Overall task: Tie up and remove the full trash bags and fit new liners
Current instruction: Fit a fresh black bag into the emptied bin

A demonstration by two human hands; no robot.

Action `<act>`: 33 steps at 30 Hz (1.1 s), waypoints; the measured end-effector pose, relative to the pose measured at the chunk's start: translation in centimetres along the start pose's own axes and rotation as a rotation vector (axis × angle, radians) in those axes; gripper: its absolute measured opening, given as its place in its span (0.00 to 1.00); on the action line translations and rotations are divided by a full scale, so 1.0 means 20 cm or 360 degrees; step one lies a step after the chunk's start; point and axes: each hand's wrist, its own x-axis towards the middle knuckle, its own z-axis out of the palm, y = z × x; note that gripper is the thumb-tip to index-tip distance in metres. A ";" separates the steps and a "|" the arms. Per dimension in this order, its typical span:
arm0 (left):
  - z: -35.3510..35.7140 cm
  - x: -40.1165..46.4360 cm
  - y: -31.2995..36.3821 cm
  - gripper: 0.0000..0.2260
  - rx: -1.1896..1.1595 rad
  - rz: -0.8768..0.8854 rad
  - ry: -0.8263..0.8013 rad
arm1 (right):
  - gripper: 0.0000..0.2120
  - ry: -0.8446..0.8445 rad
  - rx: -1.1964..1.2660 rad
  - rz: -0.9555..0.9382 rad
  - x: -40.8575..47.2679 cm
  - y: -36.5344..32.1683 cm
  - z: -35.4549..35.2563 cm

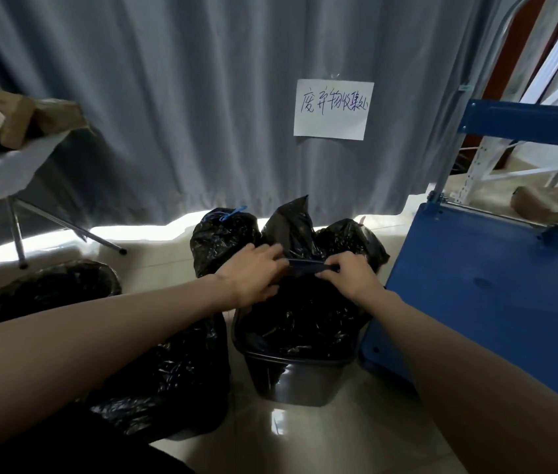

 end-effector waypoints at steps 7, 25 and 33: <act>0.04 0.20 0.03 0.24 -0.0227 -0.0221 -0.0133 | 0.16 0.0056 0.0366 -0.0052 0.00 0.00 -0.02; 0.03 0.25 -0.05 0.10 -0.0023 0.0112 0.0303 | 0.12 0.0414 -0.0284 0.0058 -0.03 0.06 -0.12; 0.10 0.32 -0.11 0.12 0.0533 -0.0096 -0.0041 | 0.23 0.0228 -0.0684 -0.0018 0.00 0.04 -0.01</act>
